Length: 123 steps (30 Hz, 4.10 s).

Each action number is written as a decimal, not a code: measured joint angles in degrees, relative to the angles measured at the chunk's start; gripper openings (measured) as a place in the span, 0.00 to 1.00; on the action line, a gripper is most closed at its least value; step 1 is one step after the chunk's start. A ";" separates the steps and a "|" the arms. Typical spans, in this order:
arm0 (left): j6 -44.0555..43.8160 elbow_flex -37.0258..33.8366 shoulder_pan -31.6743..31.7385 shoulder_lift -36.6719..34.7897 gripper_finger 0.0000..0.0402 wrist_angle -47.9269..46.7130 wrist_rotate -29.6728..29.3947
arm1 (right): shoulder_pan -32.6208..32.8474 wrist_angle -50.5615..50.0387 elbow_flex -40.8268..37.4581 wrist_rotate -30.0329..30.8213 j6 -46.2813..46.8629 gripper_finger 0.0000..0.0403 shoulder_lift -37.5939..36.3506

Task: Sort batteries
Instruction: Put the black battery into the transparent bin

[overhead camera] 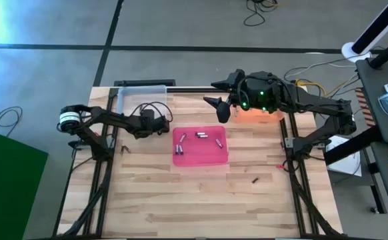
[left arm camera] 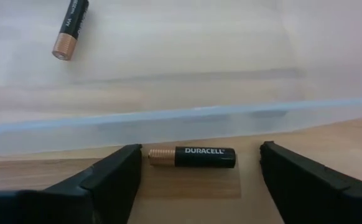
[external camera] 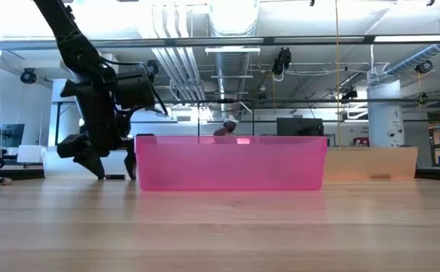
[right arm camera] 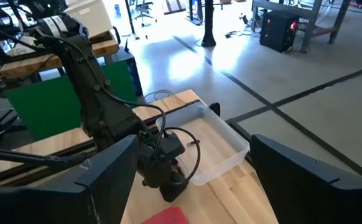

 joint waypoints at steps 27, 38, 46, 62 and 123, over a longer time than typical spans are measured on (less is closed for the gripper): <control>-0.79 -0.38 -3.83 -8.05 0.43 -7.97 4.95 | 0.22 -2.71 0.00 0.00 1.04 0.71 -1.99; 1.07 12.67 -11.06 -21.17 0.44 -29.47 -0.06 | 0.22 -2.79 0.00 0.97 1.53 0.71 -1.96; 18.27 20.78 9.57 -18.90 0.44 -31.50 4.42 | -0.04 -2.34 0.00 1.67 1.46 0.73 -1.92; 35.69 20.79 33.47 4.16 0.44 -17.46 29.11 | 2.21 -5.22 -0.02 1.73 2.51 0.69 -2.01; 64.69 15.47 -23.78 9.23 0.65 -61.78 23.21 | 5.62 -8.39 -0.07 8.13 12.06 0.71 -1.46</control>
